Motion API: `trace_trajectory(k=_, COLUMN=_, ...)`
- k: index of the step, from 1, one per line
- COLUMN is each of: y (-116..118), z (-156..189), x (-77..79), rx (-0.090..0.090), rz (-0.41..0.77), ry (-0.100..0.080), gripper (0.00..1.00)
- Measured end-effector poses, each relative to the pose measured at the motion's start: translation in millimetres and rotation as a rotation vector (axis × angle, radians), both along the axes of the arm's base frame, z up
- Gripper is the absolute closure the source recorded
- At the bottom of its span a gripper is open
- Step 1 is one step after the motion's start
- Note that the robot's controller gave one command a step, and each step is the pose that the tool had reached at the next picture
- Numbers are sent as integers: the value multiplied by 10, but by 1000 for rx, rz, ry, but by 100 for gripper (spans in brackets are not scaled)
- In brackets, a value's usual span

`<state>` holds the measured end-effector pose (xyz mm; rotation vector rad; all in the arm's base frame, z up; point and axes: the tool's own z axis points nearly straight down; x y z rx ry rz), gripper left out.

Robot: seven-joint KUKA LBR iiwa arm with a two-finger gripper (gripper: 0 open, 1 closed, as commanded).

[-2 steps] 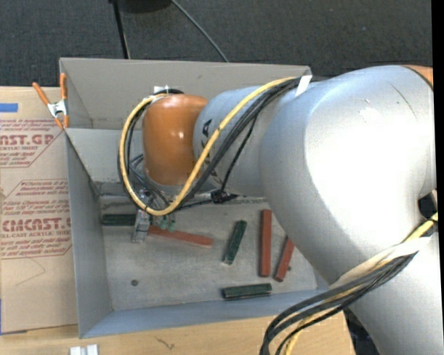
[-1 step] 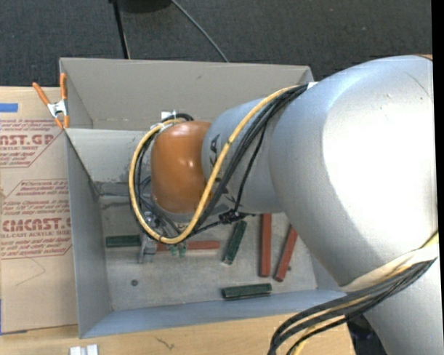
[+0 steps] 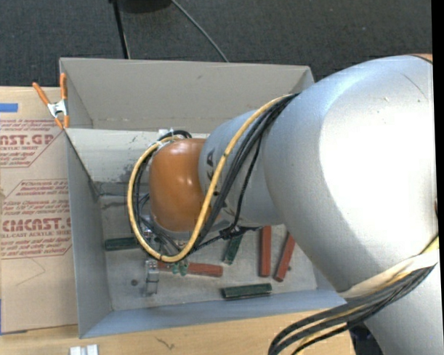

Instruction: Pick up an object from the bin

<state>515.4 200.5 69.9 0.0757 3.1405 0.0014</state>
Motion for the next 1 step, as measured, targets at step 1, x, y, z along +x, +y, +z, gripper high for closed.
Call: trace_trajectory(k=1, y=73, z=8, x=366, rx=-1, rz=16, ry=0, gripper=100)
